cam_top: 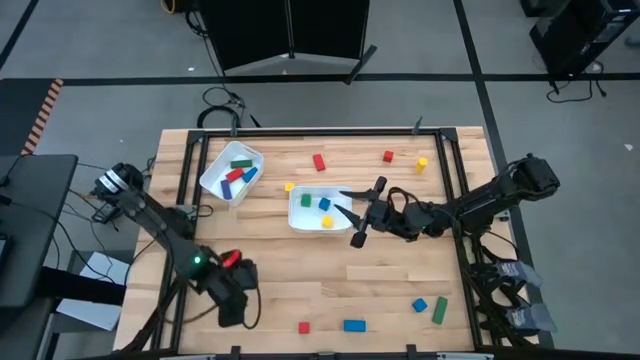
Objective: Sort blocks by size
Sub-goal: Put the violet large block into the top white bin
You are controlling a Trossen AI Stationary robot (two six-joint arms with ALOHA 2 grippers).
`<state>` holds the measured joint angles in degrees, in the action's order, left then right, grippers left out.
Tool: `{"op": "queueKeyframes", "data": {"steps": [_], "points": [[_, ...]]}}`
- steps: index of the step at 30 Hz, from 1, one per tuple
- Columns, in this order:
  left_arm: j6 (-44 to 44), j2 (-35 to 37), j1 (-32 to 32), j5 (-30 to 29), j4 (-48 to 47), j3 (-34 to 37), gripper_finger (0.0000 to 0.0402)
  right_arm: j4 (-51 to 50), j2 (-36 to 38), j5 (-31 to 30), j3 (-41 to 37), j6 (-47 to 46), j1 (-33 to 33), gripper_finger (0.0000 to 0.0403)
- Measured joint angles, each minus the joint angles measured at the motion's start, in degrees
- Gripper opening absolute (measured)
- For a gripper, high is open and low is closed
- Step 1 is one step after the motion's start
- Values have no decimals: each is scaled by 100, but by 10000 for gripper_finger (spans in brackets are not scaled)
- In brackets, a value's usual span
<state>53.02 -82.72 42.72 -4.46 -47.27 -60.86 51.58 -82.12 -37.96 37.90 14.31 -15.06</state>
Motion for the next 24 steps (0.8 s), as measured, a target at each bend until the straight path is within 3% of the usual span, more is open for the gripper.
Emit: {"op": "queueKeyframes", "data": {"steps": [11,24], "points": [[1895,-801,897,274,26,-4,308,18,-16,-17,3,26,-18,200],[2144,-1845,1066,281,249,-2,305,22,-16,-17,3,26,-14,199]]}}
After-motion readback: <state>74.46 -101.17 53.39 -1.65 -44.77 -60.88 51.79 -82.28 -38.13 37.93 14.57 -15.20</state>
